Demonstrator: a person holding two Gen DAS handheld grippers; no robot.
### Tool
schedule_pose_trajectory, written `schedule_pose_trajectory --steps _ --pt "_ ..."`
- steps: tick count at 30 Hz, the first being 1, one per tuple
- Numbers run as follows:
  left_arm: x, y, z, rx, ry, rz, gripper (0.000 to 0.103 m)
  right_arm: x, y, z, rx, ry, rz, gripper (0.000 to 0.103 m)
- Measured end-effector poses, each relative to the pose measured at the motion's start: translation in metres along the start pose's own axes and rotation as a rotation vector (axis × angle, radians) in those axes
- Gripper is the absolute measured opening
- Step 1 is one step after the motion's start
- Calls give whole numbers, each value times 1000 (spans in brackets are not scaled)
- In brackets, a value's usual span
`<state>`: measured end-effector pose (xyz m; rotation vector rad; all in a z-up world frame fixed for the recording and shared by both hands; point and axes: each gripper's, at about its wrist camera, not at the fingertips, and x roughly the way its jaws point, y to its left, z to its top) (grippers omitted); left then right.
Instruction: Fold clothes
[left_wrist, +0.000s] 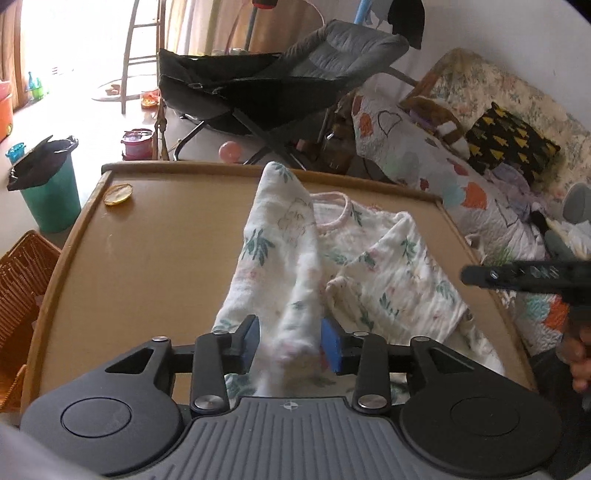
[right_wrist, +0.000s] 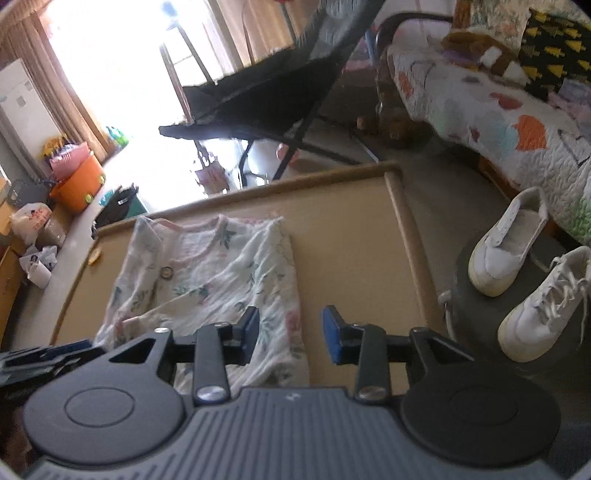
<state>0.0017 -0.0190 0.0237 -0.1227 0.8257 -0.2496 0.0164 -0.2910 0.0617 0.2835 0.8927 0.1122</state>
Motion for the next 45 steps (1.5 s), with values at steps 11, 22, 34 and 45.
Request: schedule_pose_trajectory --steps 11,22,34,45 --pt "-1 8 -3 -46 18 -8 40 30 13 -1 -42 56 -28 24" --pt "-3 14 -5 -80 27 -1 40 14 40 0 -201 -38 -48 5" --pt "-12 19 -3 -139 6 -8 40 17 101 -21 -593 -71 -66 5" --pt "-11 20 -6 -132 20 -28 40 30 126 -36 -721 -44 -41 5"
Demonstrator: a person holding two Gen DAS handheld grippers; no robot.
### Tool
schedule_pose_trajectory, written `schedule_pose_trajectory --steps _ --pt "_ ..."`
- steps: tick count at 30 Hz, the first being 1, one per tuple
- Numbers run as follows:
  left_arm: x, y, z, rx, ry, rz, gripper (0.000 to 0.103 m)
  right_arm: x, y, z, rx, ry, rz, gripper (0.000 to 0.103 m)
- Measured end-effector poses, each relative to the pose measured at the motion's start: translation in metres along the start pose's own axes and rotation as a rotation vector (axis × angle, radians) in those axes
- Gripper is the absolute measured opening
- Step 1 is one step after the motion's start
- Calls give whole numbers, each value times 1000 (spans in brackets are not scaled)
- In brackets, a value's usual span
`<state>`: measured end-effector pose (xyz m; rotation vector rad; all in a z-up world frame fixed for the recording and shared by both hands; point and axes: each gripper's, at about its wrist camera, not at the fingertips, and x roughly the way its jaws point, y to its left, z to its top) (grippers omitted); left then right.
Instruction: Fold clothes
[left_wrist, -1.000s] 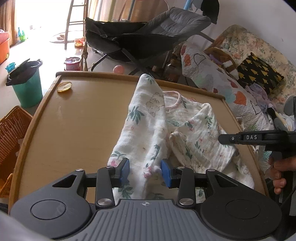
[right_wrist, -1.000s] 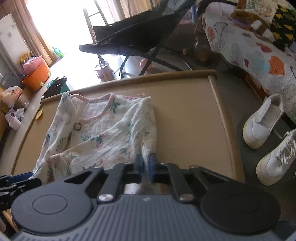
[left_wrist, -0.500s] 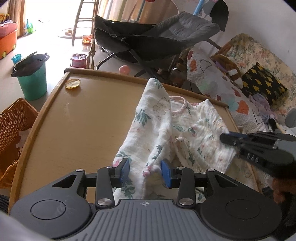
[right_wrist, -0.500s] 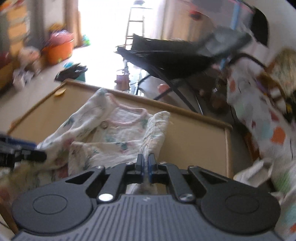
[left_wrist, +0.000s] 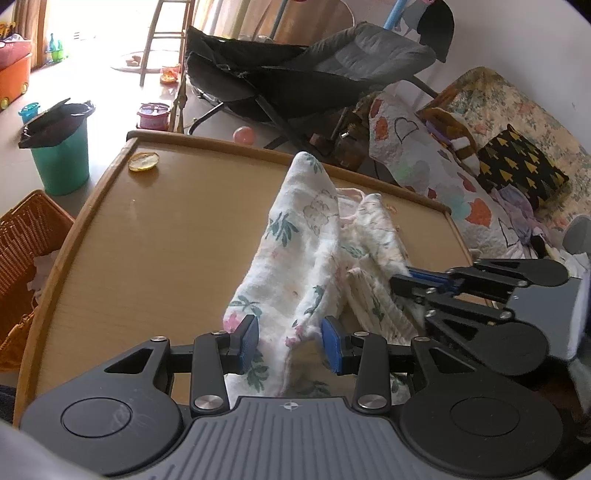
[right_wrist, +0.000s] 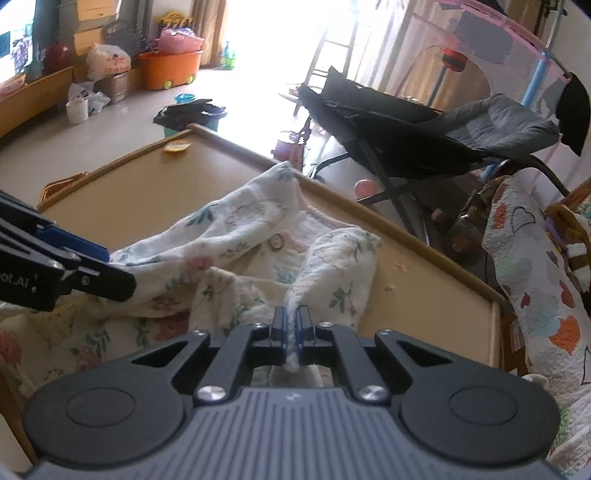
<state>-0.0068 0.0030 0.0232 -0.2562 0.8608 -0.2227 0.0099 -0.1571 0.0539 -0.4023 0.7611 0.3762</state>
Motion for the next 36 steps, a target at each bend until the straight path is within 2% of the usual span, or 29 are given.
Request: schedule_pose_trajectory --steps 6,9,12,16,21,26,36 --pt "3 0 -2 5 8 -8 40 6 13 -5 -69 31 19 5" --pt "5 1 -3 6 23 -12 41 7 13 -6 -59 29 23 6" --pt "6 1 -3 12 27 -12 42 6 8 -5 -15 37 35 9" --pt "6 1 -3 16 27 -24 50 -4 -2 -3 81 23 66 11" --pt "6 -1 -4 16 23 -22 51 -17 -16 -1 209 -21 128 20" --pt "3 0 -3 10 15 -31 51 0 -25 -6 319 61 184 21" --pt "-4 3 -3 -13 -2 -35 51 -8 -28 -6 369 56 205 23"
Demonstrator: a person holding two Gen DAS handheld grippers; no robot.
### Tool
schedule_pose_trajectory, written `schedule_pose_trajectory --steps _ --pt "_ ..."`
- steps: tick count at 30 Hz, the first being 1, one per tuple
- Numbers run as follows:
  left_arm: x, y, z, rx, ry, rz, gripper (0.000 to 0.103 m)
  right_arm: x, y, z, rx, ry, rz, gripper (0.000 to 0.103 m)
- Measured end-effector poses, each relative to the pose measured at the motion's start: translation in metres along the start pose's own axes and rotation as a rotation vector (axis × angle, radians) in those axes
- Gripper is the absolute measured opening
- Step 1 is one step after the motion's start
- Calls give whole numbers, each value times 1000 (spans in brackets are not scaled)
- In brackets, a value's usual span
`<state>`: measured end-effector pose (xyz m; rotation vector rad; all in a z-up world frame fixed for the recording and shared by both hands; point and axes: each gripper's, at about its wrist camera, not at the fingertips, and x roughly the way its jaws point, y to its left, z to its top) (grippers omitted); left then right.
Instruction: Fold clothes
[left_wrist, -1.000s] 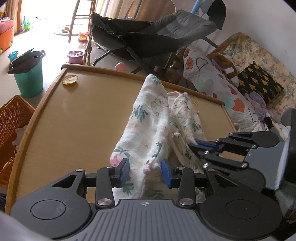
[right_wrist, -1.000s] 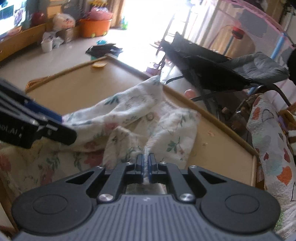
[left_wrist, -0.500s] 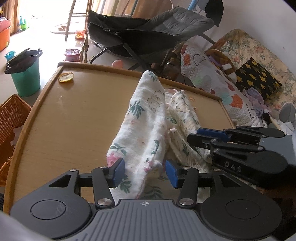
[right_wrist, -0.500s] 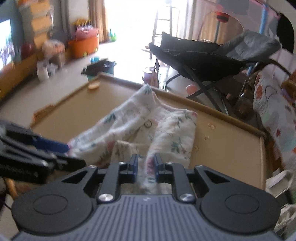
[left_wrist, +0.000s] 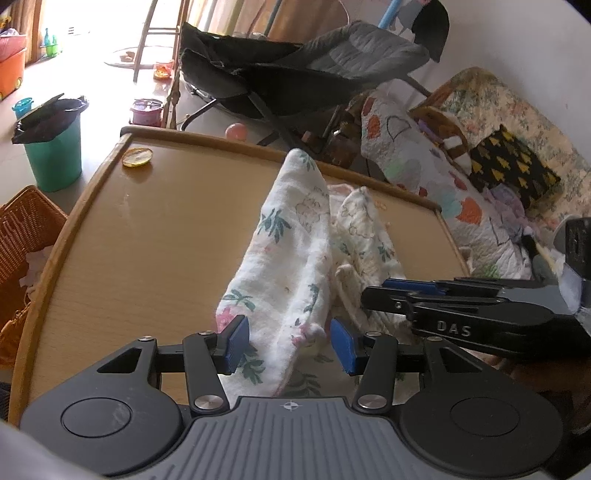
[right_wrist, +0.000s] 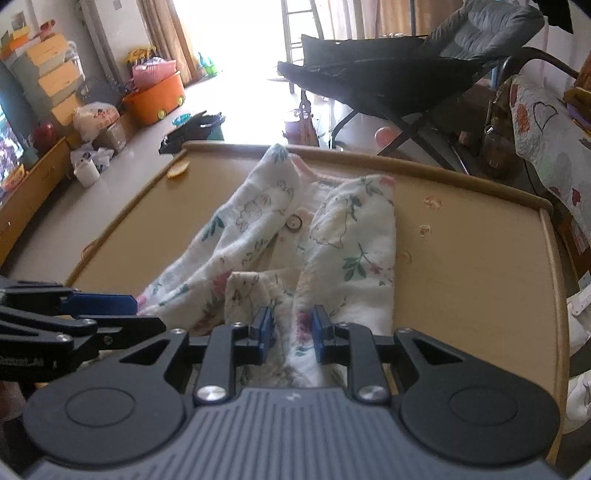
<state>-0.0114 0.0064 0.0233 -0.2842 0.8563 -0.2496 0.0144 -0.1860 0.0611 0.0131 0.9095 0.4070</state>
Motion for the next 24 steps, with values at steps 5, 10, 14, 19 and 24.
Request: schedule_pose_trajectory --steps 5,10,14,19,24 --pt "-20 10 1 -51 -58 -33 51 -25 -6 0 36 -34 41 32" --pt "-45 21 -2 -123 -102 -23 51 -48 -18 -6 83 -8 58 33" --pt "-66 32 -10 -191 -112 -2 52 -80 -43 -16 195 -51 9 33" --pt "-80 38 -28 -216 -80 11 53 -106 -73 -49 336 -58 -56 33" --pt "-82 29 -45 -165 -43 2 53 -108 -78 -79 412 -48 10 33"
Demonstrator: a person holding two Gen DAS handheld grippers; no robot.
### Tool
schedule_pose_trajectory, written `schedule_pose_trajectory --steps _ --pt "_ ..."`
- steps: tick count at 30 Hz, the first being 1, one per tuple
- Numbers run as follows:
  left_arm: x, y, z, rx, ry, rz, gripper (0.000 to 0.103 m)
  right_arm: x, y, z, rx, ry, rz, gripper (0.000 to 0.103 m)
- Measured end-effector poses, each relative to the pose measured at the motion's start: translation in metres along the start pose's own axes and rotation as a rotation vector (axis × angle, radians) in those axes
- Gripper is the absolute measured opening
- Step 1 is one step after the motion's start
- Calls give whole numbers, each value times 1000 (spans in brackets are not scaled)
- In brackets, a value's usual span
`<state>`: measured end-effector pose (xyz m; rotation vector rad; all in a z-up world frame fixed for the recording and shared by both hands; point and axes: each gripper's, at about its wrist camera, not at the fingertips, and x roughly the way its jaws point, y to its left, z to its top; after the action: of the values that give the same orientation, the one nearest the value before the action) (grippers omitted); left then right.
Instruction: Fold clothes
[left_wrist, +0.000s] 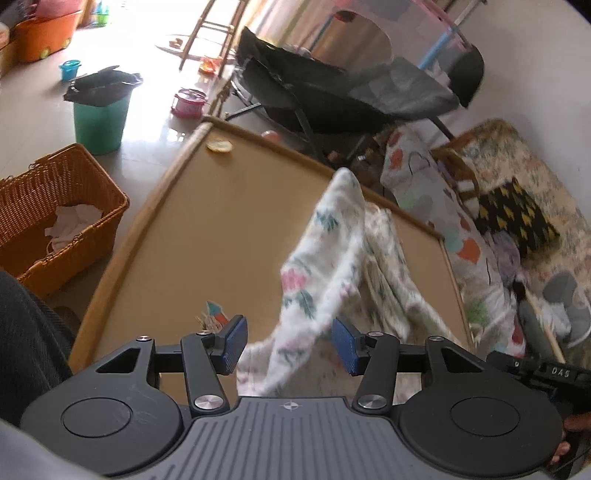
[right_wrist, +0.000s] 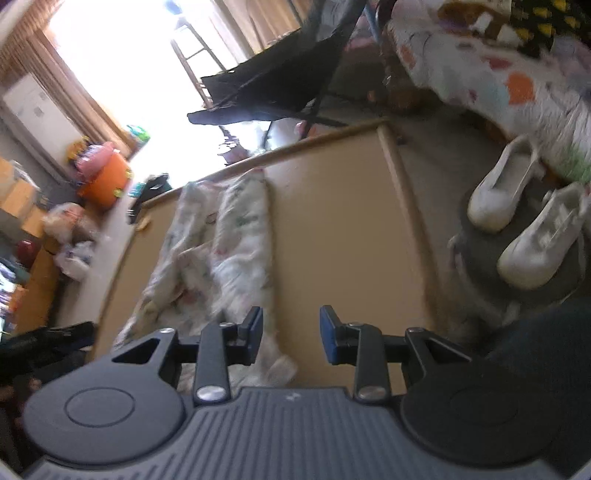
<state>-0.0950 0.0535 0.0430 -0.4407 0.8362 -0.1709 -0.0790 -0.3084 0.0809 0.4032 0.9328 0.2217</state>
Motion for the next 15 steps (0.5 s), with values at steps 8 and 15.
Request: schedule_pose_trajectory --steps 8,15 --pt "0 -8 -14 105 24 -5 53 17 25 -10 -106 33 16 29" --pt "1 -4 -14 93 34 5 53 25 34 -14 -152 73 -13 4"
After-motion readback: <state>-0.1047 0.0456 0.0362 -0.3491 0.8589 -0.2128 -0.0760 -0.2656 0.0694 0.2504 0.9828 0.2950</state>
